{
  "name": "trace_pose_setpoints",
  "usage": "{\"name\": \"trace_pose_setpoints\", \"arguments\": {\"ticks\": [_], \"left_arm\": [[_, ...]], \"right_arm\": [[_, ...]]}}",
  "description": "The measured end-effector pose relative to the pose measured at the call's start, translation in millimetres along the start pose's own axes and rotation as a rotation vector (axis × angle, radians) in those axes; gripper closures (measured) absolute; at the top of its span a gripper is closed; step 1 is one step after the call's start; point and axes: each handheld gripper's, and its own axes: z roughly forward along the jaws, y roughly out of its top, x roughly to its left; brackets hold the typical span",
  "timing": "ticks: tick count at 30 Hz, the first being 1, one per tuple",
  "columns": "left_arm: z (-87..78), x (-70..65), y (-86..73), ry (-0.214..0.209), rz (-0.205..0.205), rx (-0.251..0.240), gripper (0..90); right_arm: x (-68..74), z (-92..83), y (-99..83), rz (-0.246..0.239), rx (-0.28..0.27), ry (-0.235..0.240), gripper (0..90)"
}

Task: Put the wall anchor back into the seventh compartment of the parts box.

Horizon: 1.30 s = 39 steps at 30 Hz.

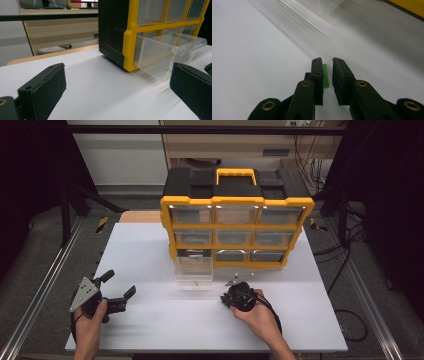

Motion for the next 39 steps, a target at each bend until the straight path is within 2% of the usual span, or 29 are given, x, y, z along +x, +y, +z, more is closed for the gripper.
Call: {"name": "trace_pose_setpoints", "arguments": {"ticks": [26, 34, 39], "left_arm": [[0.5, -0.7, -0.2, -0.001, 0.003, 0.004, 0.3], [0.4, -0.5, -0.3, -0.001, 0.003, 0.005, 0.3], [0.4, -0.3, -0.3, 0.000, 0.003, 0.005, 0.3]], "right_arm": [[-0.9, 5.5, -2.6, 0.012, 0.006, -0.012, 82.8], [-2.7, 5.0, -4.0, 0.002, -0.017, -0.014, 84.2], [-5.2, -1.2, -2.1, 0.026, -0.085, 0.003, 84.2]]}}
